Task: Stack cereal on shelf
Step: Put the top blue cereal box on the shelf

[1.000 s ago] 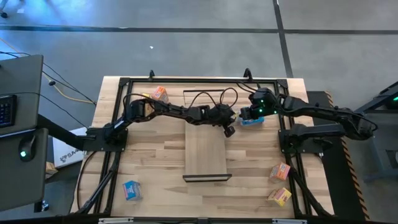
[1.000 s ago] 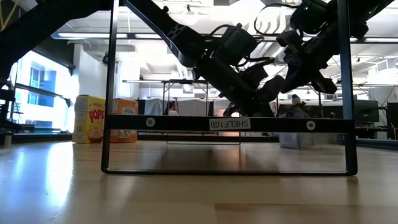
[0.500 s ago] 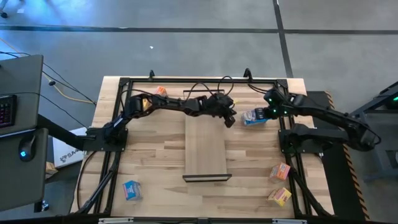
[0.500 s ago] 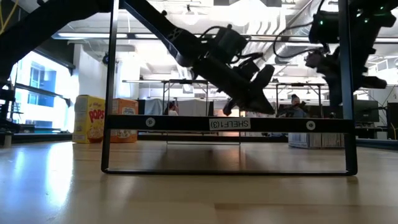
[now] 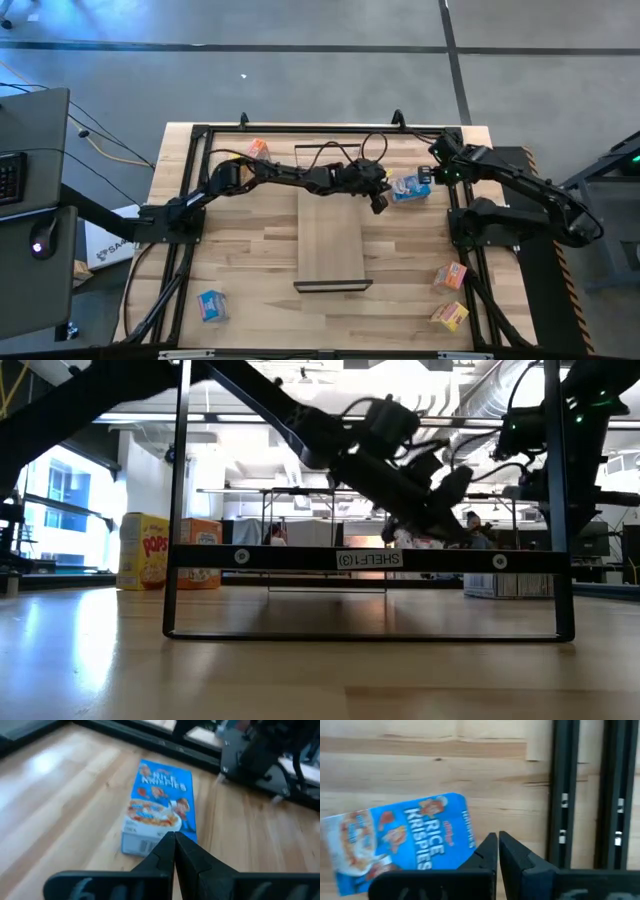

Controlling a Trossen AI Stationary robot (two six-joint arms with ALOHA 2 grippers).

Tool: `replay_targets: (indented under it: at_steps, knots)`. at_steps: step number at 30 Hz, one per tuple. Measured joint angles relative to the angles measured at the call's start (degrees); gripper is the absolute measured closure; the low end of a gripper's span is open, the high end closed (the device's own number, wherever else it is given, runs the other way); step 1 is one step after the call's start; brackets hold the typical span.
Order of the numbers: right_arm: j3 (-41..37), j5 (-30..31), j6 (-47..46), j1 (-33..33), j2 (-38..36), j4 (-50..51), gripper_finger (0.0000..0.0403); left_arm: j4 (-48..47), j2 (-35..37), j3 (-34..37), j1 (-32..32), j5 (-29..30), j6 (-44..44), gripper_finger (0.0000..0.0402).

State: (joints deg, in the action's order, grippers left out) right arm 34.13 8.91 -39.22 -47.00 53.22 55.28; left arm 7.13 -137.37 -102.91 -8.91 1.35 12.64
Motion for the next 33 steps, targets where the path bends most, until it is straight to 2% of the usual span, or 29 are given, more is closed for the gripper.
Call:
replay_targets:
  at_steps: [6, 10, 17, 33]
  knots:
    - [0.0, -0.6, 4.0, -3.8, 4.5, -0.2, 0.0403, 0.1, -4.0, -4.3, -0.1, -1.7, -0.8, 0.0401]
    - [-0.1, -0.7, 6.9, -5.8, 8.4, -1.6, 0.0403, 0.4, -3.9, -4.5, -0.1, 0.8, -2.9, 0.0401]
    - [-0.3, -5.1, 9.5, -7.1, 14.7, -8.0, 0.0403, -0.5, -4.6, -4.5, -0.8, 1.8, -7.3, 0.0401]
    - [-0.3, -13.7, 9.6, -7.0, 18.7, -13.4, 0.0403, 4.0, -5.9, -4.5, -1.1, -0.7, -7.8, 0.0401]
